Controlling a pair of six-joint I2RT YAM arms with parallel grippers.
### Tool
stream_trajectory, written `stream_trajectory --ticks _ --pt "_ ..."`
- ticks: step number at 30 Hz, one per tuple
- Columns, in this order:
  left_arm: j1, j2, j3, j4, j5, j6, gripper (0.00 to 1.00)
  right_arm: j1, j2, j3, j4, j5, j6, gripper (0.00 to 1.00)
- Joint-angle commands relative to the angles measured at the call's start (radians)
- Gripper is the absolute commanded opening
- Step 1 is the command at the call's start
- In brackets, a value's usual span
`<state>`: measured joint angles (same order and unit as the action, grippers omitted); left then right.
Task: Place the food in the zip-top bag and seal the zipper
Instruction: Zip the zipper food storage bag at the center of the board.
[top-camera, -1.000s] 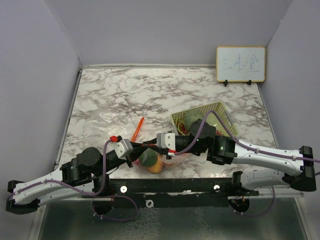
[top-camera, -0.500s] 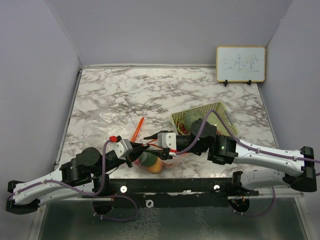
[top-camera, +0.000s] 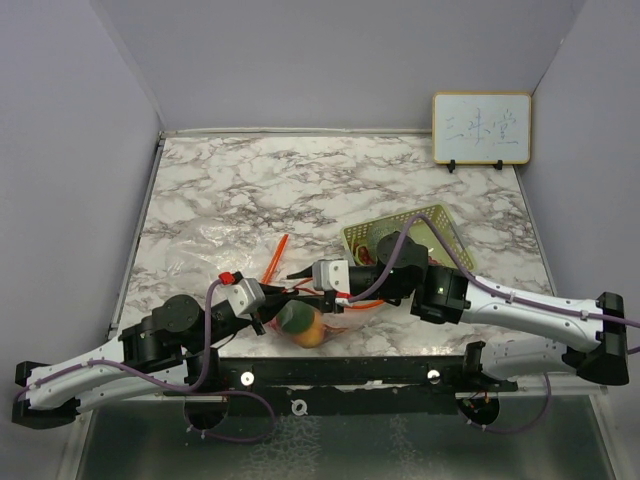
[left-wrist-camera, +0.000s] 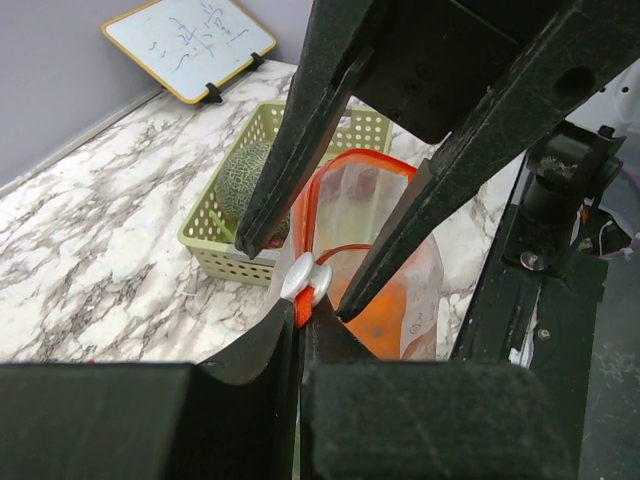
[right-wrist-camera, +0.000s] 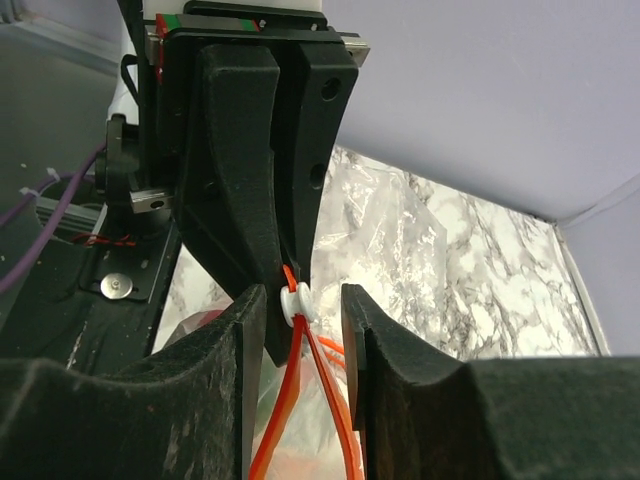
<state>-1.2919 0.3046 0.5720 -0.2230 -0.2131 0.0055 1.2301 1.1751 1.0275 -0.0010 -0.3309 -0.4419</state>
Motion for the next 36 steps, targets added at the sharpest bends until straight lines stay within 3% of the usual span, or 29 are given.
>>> stream_trajectory --ticks 1,7,11,13,20,26,36 --pt "-0.001 -0.015 0.015 0.021 0.021 -0.002 0.0 -0.005 0.02 0.009 -0.021 -0.032 0.009 0.36" --pt "-0.001 -0.015 0.016 0.021 0.02 -0.003 0.0 -0.007 0.016 0.009 -0.012 -0.035 0.013 0.27" --pt "-0.001 -0.018 0.015 0.02 0.016 -0.004 0.0 -0.009 0.009 0.005 -0.02 -0.017 0.019 0.08" --pt "-0.001 -0.019 0.017 0.017 0.014 -0.007 0.0 -0.01 -0.003 -0.007 -0.016 0.007 0.026 0.05" --pt "-0.001 -0.066 0.019 0.005 0.003 -0.017 0.0 -0.033 -0.068 -0.073 -0.015 0.133 0.053 0.03" --pt "-0.001 -0.131 0.024 -0.006 -0.027 -0.028 0.0 -0.125 -0.146 -0.142 -0.039 0.185 0.093 0.03" --pt "-0.001 -0.156 0.039 0.008 -0.379 -0.056 0.0 -0.14 -0.224 -0.245 -0.082 0.353 0.194 0.03"
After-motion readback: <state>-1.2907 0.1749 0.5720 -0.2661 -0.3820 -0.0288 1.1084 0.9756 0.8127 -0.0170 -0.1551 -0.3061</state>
